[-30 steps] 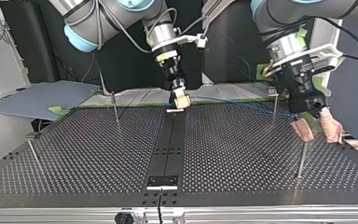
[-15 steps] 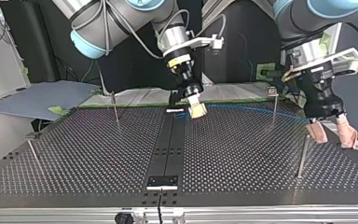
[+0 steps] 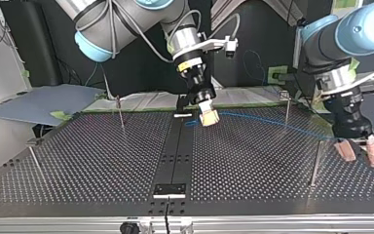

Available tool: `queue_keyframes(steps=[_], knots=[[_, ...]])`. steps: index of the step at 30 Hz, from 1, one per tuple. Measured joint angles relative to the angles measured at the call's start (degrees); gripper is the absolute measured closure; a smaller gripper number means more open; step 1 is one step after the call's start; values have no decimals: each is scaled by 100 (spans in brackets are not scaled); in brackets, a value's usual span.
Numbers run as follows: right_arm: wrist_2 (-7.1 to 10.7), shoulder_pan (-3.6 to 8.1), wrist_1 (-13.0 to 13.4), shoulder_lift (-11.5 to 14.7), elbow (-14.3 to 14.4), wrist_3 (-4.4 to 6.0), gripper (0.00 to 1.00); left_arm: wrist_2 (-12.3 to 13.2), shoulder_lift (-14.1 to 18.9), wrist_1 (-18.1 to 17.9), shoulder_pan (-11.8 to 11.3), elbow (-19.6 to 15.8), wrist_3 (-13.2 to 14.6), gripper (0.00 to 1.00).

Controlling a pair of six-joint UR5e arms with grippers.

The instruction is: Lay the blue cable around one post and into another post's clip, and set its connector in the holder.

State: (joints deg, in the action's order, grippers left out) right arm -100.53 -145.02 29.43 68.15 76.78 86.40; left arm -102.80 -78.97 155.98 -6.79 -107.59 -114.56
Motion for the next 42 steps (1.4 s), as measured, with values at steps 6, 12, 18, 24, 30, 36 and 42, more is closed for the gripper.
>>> queue_keyframes(steps=[6,12,18,24,30,36,42], knots=[[-31,1,9,-20,-15,-17,100,126,-89,-240,-328,72,-144,0],[-87,2,40,-105,-41,-37,100,260,-181,-355,-654,81,-123,0],[-119,21,92,-241,-94,0,100,586,-501,-434,-1007,82,72,0],[-136,68,174,-268,-103,33,100,916,-805,-631,-1338,83,97,0],[-142,117,244,-279,-104,79,100,1259,-934,-888,-1676,82,-48,0],[-141,166,323,-305,-105,88,100,1601,-953,-1187,-1738,90,-339,0],[-128,187,389,-313,-105,89,100,1963,-955,-1319,-1638,129,-537,0]])
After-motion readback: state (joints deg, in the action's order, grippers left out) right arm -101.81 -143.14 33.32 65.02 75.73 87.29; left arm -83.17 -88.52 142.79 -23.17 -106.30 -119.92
